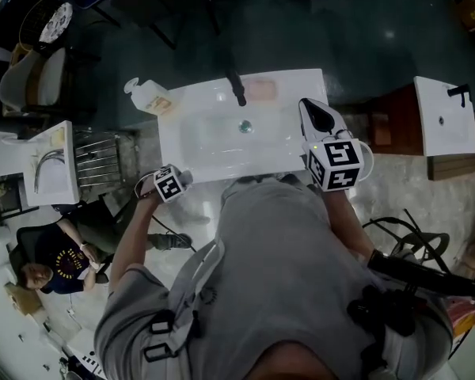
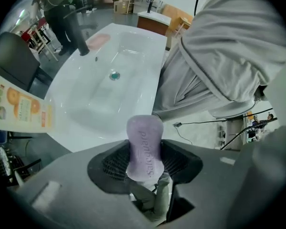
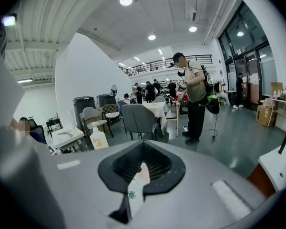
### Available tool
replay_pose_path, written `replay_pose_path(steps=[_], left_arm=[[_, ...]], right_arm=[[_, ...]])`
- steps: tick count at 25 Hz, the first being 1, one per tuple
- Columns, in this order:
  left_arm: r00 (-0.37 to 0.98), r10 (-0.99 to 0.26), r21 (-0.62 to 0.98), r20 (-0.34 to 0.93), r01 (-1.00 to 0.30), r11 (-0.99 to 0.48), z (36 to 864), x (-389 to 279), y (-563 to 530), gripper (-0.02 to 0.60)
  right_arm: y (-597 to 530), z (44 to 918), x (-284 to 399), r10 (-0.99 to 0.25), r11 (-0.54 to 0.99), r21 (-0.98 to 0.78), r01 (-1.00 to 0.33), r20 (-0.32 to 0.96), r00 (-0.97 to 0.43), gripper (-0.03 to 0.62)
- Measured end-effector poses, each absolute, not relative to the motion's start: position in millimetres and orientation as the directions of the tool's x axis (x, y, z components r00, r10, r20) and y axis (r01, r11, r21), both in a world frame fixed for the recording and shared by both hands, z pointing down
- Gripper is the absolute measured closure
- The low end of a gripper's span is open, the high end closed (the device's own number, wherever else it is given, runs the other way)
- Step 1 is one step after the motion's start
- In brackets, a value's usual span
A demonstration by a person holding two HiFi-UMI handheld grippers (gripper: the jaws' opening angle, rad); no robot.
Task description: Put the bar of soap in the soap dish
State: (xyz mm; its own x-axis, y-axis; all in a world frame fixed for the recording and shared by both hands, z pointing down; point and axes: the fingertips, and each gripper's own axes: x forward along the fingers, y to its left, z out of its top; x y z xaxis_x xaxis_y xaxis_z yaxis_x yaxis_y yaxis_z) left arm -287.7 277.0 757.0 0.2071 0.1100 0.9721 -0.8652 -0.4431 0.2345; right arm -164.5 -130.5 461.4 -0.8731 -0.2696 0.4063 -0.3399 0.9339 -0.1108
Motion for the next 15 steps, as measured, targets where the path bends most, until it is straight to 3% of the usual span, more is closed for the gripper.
replay_pose_path(steps=[9,15], left_arm=[[0.161,0.032,0.157,0.986,-0.862,-0.482,634.4,-290.5,240.6,0.390],[0.133,0.035,0.132,0.991,-0.854,-0.502,628.0,-294.0,236.8,0.390]], right_arm=[[-128.7,460.4,-186.8,-0.216,0.949,-0.129,-0.289,0.402,-0.890,0.591],[-138.2,460.8,-185.1,-0.228,0.944,-0.133,-0.300,0.392,-0.891,0.591]])
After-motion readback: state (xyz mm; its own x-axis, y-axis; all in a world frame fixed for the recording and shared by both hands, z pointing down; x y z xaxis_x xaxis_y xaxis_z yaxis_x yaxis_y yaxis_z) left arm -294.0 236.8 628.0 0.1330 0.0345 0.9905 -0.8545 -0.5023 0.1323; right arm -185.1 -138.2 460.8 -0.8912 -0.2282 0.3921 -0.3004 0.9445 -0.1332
